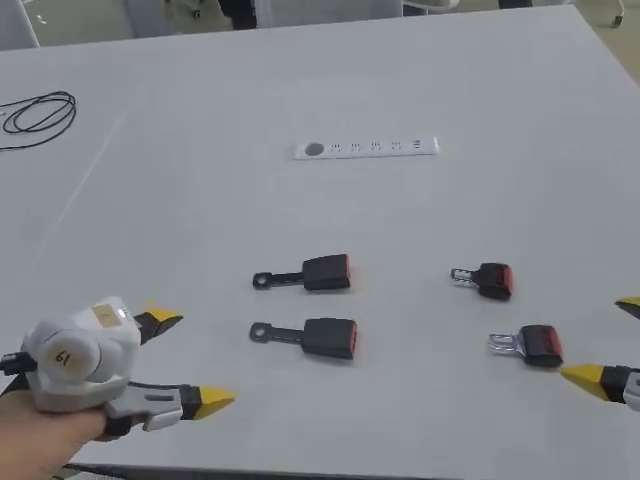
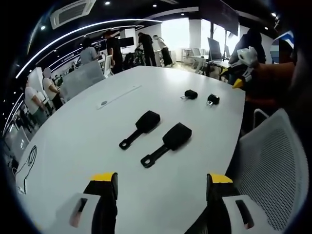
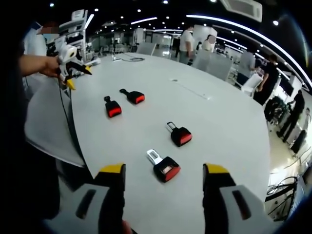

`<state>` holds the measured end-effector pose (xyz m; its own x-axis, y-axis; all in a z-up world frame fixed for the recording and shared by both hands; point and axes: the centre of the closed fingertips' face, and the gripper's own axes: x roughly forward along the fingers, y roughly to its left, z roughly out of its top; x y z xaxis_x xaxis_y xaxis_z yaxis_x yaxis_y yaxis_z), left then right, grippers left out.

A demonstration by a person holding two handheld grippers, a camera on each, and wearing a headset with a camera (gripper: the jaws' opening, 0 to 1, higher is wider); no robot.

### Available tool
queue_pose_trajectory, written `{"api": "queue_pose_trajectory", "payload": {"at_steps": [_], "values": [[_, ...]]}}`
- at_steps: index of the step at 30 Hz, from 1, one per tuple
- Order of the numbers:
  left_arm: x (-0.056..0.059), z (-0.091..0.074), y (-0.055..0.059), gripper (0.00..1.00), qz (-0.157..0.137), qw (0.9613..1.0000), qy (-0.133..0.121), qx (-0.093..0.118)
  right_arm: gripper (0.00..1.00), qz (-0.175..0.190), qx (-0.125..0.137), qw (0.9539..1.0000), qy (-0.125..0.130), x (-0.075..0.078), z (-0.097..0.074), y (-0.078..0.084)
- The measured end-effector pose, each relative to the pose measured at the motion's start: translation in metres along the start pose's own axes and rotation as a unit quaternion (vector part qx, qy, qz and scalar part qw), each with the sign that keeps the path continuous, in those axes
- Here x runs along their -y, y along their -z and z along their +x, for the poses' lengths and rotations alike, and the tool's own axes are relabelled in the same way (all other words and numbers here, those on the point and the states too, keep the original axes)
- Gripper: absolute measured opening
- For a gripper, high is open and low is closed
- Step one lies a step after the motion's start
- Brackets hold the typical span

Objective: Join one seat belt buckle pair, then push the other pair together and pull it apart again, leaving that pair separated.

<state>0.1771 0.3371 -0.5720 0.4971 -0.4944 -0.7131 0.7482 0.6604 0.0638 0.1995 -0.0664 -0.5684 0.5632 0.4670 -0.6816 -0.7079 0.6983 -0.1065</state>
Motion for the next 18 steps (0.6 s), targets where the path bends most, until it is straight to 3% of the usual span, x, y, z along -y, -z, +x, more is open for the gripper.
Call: {"api": "queue_pose_trajectory", "payload": {"at_steps": [6,7,9,12,14,15,18], "values": [[0.006,0.015,-0.006,0.62,0.035,0.9989,0.031,-0.003,0.63,-0.021,-0.021,0.9995,-0.015,-0.005,0.003,0.007],[0.006,0.019,-0.006,0.64,0.042,0.9986,0.03,-0.008,0.62,-0.032,-0.024,0.9991,-0.015,-0.006,0.005,0.008],[0.008,0.025,-0.008,0.63,0.086,0.9954,0.037,-0.019,0.58,-0.062,-0.034,0.9972,-0.022,-0.008,0.007,0.01],[0.009,0.038,-0.014,0.6,0.098,0.9939,0.048,-0.019,0.57,-0.11,-0.044,0.9923,-0.037,-0.011,0.011,0.011],[0.009,0.044,-0.018,0.58,0.126,0.9897,0.063,-0.026,0.56,-0.13,-0.055,0.9881,-0.061,-0.018,0.014,0.014],[0.007,0.048,-0.02,0.57,0.151,0.9857,0.066,-0.033,0.55,-0.137,-0.053,0.9869,-0.067,-0.02,0.015,0.013],[0.008,0.058,-0.024,0.55,0.184,0.9784,0.082,-0.047,0.48,-0.166,-0.056,0.9808,-0.085,-0.019,0.019,0.013]]}}
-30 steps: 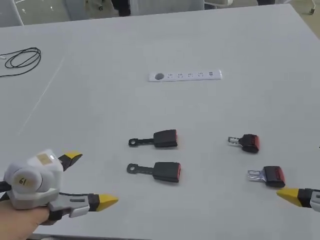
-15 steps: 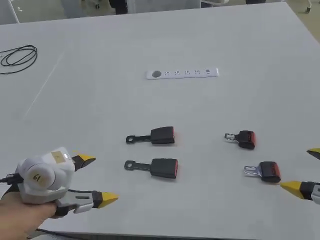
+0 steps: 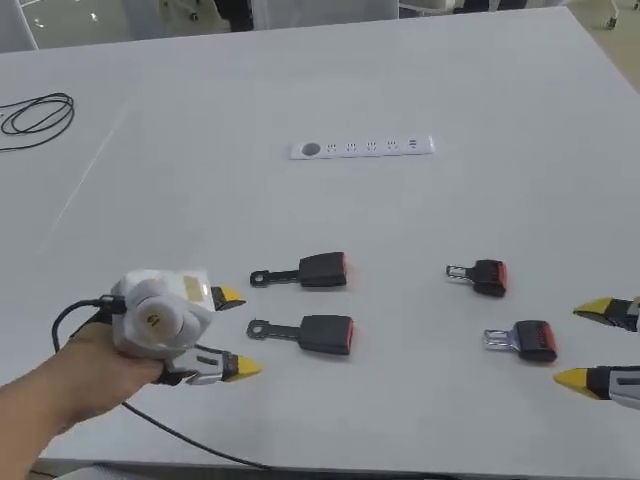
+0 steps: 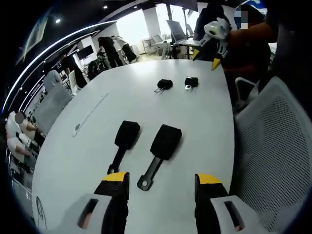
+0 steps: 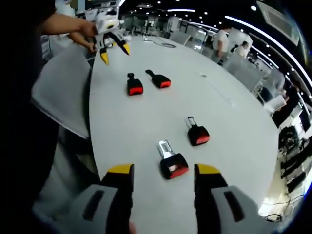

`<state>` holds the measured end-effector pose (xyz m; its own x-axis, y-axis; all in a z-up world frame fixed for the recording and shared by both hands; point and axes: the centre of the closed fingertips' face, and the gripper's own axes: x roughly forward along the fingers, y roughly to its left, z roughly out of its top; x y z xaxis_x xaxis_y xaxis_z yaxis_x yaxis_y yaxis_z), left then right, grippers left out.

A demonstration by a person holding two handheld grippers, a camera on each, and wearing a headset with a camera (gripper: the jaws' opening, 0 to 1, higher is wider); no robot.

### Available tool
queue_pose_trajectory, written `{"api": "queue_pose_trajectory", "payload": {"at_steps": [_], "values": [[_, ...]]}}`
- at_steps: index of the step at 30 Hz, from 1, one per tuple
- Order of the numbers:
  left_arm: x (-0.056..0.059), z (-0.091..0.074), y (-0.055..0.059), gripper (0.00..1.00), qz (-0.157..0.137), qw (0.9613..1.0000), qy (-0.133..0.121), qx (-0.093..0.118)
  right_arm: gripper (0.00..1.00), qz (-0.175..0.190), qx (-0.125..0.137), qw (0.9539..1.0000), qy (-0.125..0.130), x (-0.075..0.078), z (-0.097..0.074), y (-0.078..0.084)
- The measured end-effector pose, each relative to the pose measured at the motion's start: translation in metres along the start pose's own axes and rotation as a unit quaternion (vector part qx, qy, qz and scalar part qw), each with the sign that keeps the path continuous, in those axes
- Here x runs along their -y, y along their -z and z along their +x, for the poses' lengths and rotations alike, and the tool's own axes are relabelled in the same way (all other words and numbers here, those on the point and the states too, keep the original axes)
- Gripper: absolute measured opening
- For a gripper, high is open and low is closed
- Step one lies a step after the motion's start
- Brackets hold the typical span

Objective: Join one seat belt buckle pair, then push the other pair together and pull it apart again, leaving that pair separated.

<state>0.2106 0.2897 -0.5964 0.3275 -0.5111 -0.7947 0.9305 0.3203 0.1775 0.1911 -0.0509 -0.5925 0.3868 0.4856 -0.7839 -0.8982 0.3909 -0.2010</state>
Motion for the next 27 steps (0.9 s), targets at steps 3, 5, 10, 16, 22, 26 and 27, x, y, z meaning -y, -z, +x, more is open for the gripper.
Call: {"api": "queue_pose_trajectory", "payload": {"at_steps": [3,5,10,16,22,26,27], "values": [[0.001,0.01,-0.008,0.54,0.031,0.9994,0.014,-0.01,0.45,-0.031,-0.009,0.9994,-0.006,0.005,0.004,0.003],[0.003,0.017,-0.012,0.54,0.057,0.998,0.025,-0.015,0.42,-0.062,-0.027,0.9976,-0.015,0.007,0.008,0.007],[0.006,0.036,-0.019,0.49,0.079,0.9956,0.044,-0.024,0.42,-0.08,-0.045,0.9952,-0.034,0.007,0.019,0.015],[0.002,0.053,-0.021,0.43,0.083,0.994,0.061,-0.037,0.43,-0.098,-0.072,0.9912,-0.05,0.015,0.032,0.026],[0.004,0.067,-0.02,0.43,0.116,0.9882,0.081,-0.058,0.41,-0.096,-0.079,0.99,-0.066,0.02,0.043,0.027],[0.003,0.075,-0.021,0.41,0.128,0.9861,0.089,-0.057,0.4,-0.098,-0.087,0.9884,-0.078,0.023,0.05,0.031],[0.004,0.076,-0.021,0.4,0.132,0.9853,0.092,-0.059,0.4,-0.098,-0.088,0.988,-0.08,0.023,0.052,0.032]]}}
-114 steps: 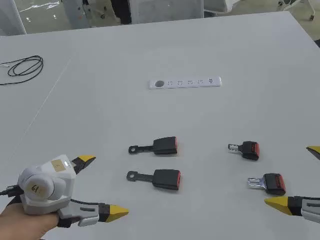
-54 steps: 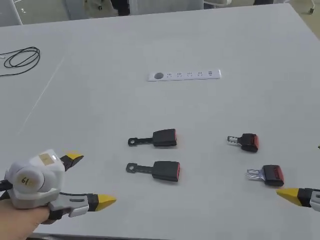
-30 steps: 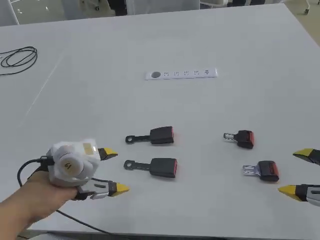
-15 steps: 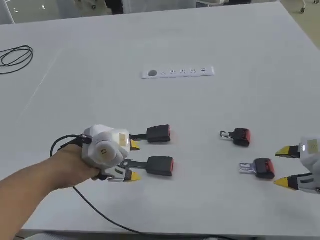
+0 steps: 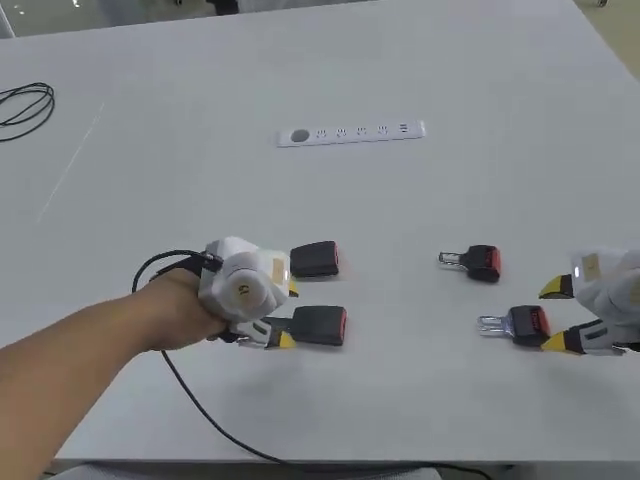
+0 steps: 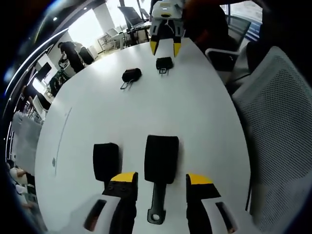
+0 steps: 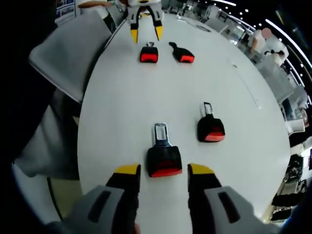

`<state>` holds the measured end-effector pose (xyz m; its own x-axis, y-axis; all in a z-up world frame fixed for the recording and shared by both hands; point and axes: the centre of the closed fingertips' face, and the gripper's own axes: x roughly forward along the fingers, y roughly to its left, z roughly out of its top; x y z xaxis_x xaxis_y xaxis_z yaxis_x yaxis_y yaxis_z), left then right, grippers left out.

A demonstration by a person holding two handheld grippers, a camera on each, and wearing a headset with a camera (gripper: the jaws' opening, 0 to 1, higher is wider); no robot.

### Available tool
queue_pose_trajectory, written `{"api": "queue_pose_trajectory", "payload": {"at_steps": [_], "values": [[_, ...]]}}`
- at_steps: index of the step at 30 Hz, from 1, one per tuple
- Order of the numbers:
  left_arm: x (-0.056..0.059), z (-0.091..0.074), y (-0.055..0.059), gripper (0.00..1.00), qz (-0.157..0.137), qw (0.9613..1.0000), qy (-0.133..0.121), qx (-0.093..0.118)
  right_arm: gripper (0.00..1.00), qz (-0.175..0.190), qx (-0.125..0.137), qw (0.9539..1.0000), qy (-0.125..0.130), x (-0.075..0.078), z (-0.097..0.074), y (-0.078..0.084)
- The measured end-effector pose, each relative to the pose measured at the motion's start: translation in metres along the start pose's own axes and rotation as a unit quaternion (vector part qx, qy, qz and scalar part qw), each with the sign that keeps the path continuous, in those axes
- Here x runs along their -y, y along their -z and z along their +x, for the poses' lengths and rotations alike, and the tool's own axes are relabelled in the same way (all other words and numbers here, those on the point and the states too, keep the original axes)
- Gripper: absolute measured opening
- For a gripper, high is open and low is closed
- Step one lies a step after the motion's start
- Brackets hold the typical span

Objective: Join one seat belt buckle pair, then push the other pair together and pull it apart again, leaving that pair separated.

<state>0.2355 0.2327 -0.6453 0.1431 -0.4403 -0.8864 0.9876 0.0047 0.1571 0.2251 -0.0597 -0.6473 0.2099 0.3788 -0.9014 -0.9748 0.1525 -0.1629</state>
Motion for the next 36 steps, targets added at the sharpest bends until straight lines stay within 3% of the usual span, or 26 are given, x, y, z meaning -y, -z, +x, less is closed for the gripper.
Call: {"api": "queue_pose_trajectory", "payload": {"at_steps": [4,9,13,18,28,30,33,36], "values": [[-0.001,0.007,-0.002,0.38,0.014,0.9998,0.009,-0.008,0.41,0.004,-0.003,0.9996,-0.026,-0.004,0.007,0.002],[-0.004,0.014,-0.006,0.38,0.017,0.9997,0.017,-0.007,0.4,-0.007,-0.009,0.9991,-0.04,-0.002,0.017,0.005],[-0.006,0.02,0.001,0.37,0.016,0.9992,0.028,-0.025,0.37,-0.004,-0.006,0.9985,-0.054,-0.001,0.023,0.004],[-0.001,0.022,0.005,0.32,0.014,0.9987,0.042,-0.028,0.37,-0.01,-0.009,0.9976,-0.068,-0.002,0.026,0.005],[-0.002,0.025,0.008,0.3,0.0,0.9994,0.03,-0.018,0.33,-0.027,-0.021,0.9973,-0.064,-0.002,0.029,0.009],[-0.001,0.027,0.008,0.3,0.007,0.9993,0.026,-0.025,0.33,-0.027,-0.022,0.9972,-0.067,-0.001,0.03,0.01],[-0.001,0.03,0.01,0.3,-0.014,0.9993,0.014,-0.033,0.33,-0.032,-0.022,0.9969,-0.069,0.001,0.031,0.011],[0.0,0.029,0.01,0.3,-0.004,0.9993,0.008,-0.036,0.33,-0.033,-0.023,0.9967,-0.07,0.002,0.03,0.013]]}}
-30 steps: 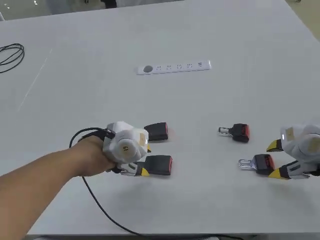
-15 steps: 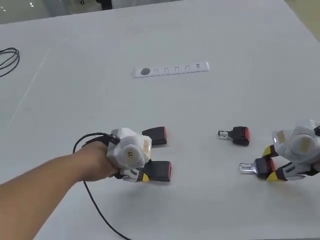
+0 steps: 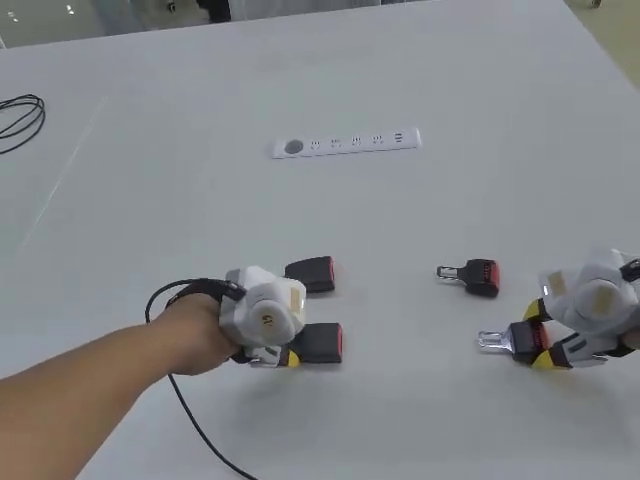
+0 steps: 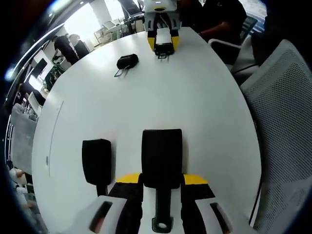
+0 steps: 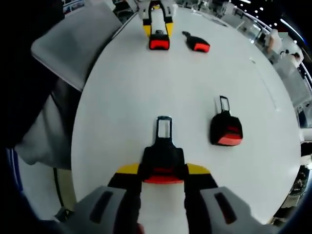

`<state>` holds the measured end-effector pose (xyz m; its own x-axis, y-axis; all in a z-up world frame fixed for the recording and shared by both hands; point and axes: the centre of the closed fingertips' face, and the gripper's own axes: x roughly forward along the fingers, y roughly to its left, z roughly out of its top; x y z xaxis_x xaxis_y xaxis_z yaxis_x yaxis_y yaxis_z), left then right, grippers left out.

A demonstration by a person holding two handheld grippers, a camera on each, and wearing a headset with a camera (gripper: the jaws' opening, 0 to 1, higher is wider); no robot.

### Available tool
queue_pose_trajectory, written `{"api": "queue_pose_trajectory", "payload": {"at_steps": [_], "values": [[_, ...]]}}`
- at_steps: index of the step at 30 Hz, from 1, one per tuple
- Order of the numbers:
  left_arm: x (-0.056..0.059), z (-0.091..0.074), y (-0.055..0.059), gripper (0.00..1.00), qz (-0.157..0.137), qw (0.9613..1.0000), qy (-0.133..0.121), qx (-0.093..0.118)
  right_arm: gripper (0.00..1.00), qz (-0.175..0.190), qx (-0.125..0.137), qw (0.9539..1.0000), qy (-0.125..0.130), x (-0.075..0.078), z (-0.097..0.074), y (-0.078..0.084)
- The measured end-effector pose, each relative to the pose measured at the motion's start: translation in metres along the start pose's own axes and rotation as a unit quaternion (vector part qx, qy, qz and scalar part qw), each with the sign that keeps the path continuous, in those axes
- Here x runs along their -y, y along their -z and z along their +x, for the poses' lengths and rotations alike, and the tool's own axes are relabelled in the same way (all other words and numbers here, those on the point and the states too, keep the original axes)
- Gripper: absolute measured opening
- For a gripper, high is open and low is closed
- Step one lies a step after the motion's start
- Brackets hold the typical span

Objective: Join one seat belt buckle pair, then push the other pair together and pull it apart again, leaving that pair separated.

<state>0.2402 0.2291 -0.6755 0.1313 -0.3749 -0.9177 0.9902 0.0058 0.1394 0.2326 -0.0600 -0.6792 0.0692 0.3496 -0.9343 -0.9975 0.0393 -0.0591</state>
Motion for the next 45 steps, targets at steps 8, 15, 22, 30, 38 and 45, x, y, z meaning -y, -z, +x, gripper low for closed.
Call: {"api": "queue_pose_trajectory", "payload": {"at_steps": [8,15,22,30,38,45], "values": [[0.0,0.001,0.001,0.3,0.009,0.9999,-0.004,-0.014,0.33,0.014,-0.009,0.9998,0.01,0.0,0.002,-0.004],[-0.001,0.001,0.002,0.3,-0.002,0.9998,-0.008,-0.017,0.33,0.026,0.025,0.9992,0.018,-0.008,0.011,-0.039],[0.002,0.001,0.001,0.3,-0.011,0.9998,-0.01,-0.011,0.33,0.026,0.055,0.998,0.02,-0.004,0.027,-0.072],[0.004,0.002,0.002,0.3,-0.009,0.9998,-0.006,-0.016,0.33,0.01,0.07,0.9974,0.015,-0.006,0.042,-0.106],[0.004,0.002,0.004,0.3,0.006,0.9997,-0.001,-0.025,0.33,0.004,0.082,0.9965,0.016,-0.002,0.053,-0.137],[0.004,0.003,0.003,0.3,-0.009,0.9997,-0.004,-0.021,0.33,-0.013,0.089,0.9959,0.012,-0.006,0.063,-0.164]]}}
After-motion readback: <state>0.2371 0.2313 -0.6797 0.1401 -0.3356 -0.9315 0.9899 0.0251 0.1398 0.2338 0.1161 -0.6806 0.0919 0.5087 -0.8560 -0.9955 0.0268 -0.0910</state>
